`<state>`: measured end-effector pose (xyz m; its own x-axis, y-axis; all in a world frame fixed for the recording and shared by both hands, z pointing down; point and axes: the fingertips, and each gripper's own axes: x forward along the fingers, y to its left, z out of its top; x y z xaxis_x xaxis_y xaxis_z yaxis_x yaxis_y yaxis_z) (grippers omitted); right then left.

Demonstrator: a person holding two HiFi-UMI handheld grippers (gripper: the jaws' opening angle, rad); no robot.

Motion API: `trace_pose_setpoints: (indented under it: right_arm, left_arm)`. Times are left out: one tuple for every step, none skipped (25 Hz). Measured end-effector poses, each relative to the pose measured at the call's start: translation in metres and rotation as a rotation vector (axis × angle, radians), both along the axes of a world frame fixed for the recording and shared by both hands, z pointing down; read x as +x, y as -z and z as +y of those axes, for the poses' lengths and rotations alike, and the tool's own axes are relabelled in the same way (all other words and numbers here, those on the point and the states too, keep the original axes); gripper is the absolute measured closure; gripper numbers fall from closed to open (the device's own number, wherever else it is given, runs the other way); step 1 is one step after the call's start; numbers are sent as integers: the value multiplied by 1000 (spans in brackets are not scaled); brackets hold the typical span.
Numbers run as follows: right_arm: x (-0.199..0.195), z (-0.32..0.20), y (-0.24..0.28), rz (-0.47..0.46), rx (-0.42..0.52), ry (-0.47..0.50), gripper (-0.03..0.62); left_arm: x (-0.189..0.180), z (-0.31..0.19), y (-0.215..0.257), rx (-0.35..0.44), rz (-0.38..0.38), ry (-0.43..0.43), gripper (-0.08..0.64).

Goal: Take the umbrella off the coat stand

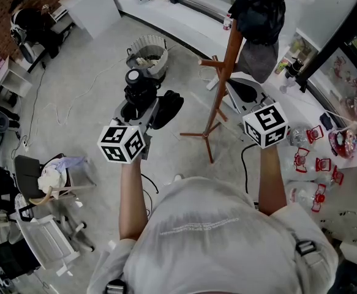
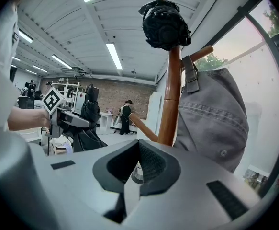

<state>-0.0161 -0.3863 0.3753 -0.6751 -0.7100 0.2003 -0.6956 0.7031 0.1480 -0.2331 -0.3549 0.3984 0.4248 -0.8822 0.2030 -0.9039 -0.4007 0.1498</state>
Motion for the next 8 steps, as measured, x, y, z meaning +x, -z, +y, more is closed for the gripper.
trace_pose_setpoints:
  right_arm:
    - [0, 0, -1, 2, -2, -1, 568]
    - [1, -1, -1, 4, -3, -1, 568]
    - [2, -1, -2, 6, -4, -1, 568]
    - [3, -1, -2, 9, -5, -1, 568]
    - [4, -2, -2, 11, -5, -1, 568]
    - [4, -3, -3, 13, -5, -1, 568]
    - [5, -3, -3, 15, -5, -2, 568]
    - [5, -4, -3, 17, -6, -2, 568]
  left_arm:
    - [0, 0, 0, 0, 5, 4, 283]
    - [-1, -1, -1, 0, 10, 8, 284]
    - [-1, -1, -1, -1, 15, 10, 284]
    - [-1, -2, -1, -2, 19, 12, 284]
    - [-1, -3, -2, -2, 20, 12, 284]
    - [-1, -3, -2, -3, 21, 12, 284]
    - [-1, -4, -3, -4, 20, 11, 284]
    - [-1, -5, -4, -5, 20, 10, 284]
